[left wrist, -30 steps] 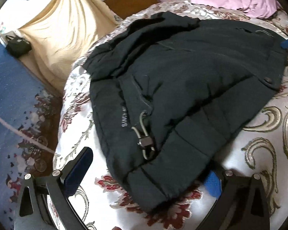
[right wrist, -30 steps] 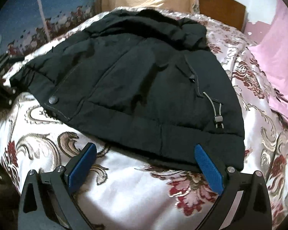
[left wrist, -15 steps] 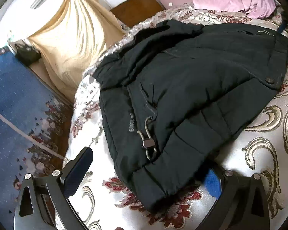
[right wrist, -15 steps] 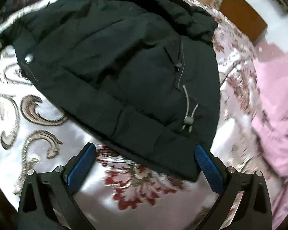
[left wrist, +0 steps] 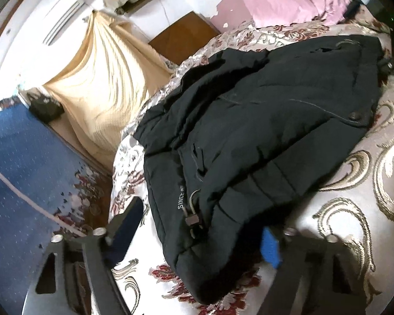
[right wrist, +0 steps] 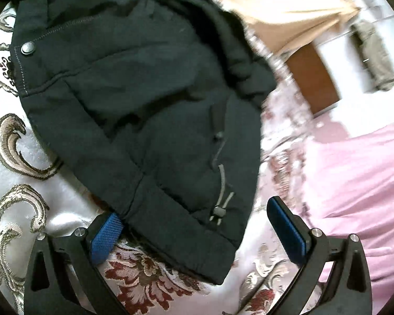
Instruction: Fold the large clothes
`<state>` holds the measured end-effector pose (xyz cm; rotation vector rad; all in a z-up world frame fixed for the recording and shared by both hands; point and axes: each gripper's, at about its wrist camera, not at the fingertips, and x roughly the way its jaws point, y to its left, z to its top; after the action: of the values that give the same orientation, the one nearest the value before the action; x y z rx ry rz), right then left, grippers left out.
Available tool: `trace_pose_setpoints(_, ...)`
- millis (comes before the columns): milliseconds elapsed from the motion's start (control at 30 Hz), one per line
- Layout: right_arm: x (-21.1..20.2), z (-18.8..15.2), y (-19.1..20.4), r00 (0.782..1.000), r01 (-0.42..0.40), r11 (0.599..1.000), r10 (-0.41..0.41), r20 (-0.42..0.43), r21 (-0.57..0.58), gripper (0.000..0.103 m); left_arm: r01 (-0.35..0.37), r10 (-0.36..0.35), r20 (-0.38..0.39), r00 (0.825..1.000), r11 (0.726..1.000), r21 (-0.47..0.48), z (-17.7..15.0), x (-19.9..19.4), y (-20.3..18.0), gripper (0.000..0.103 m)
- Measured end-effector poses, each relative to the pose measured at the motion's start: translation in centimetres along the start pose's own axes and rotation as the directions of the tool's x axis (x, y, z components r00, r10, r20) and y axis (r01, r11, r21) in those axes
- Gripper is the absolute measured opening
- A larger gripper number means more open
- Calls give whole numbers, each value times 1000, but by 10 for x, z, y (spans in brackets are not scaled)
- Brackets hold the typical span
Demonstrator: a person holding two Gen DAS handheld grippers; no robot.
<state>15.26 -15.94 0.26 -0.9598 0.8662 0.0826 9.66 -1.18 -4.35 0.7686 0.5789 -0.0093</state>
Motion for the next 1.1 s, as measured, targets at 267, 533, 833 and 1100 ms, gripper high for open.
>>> trace_pose_setpoints(267,-15,-8,18,994,40,999,-40,101,-7,46,-23,18,46,999,993,113,2,-7,-19,31)
trace_pose_setpoints(533,6,-6,17,999,-4,1000,3,51,10,33,-18,17,11,1000,993,116,5,-3,-23,28)
trace_pose_setpoints(833,-8,-12,21,995,17,1000,-20,101,24,10,17,-18,22,1000,997,70,6,-9,-15,14)
trace_pose_setpoints(1100,-41,-18,6,979,29,985,-63,195,170,5,27,-21,80,997,996,-82,4,-21,17,9)
